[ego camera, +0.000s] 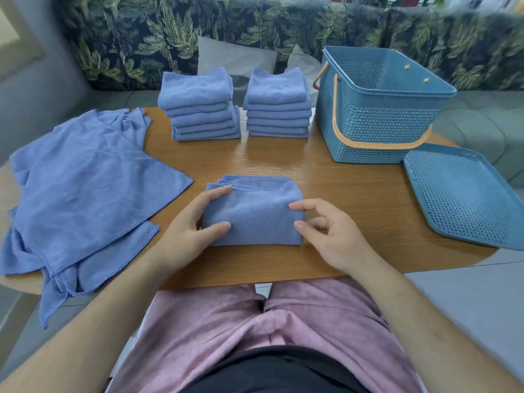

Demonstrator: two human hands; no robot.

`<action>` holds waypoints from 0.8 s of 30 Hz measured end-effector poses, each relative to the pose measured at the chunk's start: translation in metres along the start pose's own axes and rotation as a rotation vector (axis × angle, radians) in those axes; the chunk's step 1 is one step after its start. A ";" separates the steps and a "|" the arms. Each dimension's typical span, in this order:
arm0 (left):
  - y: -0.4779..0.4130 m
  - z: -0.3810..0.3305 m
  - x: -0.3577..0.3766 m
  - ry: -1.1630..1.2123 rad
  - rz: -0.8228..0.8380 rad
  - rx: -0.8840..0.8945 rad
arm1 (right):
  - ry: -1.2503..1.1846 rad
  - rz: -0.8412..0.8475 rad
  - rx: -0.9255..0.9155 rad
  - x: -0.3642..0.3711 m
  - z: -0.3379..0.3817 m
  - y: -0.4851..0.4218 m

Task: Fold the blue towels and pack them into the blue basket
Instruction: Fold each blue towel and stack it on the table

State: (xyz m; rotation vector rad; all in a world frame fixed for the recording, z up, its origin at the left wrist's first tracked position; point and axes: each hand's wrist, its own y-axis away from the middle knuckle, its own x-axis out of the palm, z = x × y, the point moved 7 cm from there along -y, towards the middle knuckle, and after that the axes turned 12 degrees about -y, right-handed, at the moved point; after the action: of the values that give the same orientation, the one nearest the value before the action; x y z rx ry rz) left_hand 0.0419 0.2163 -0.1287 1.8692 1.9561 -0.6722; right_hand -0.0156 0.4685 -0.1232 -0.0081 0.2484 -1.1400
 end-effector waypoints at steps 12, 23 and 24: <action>-0.014 0.016 0.010 -0.057 -0.091 -0.010 | 0.157 -0.107 0.049 -0.002 -0.021 -0.009; -0.019 0.010 0.018 -0.298 -0.073 0.022 | 0.377 -0.137 0.096 0.000 -0.013 -0.005; -0.019 0.010 0.019 -0.340 -0.102 0.005 | 0.423 -0.141 0.119 0.001 -0.014 -0.005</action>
State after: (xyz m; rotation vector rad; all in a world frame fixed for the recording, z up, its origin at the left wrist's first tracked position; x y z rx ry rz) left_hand 0.0207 0.2258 -0.1452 1.5445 1.8352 -0.9561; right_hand -0.0222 0.4672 -0.1367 0.3281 0.5623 -1.2892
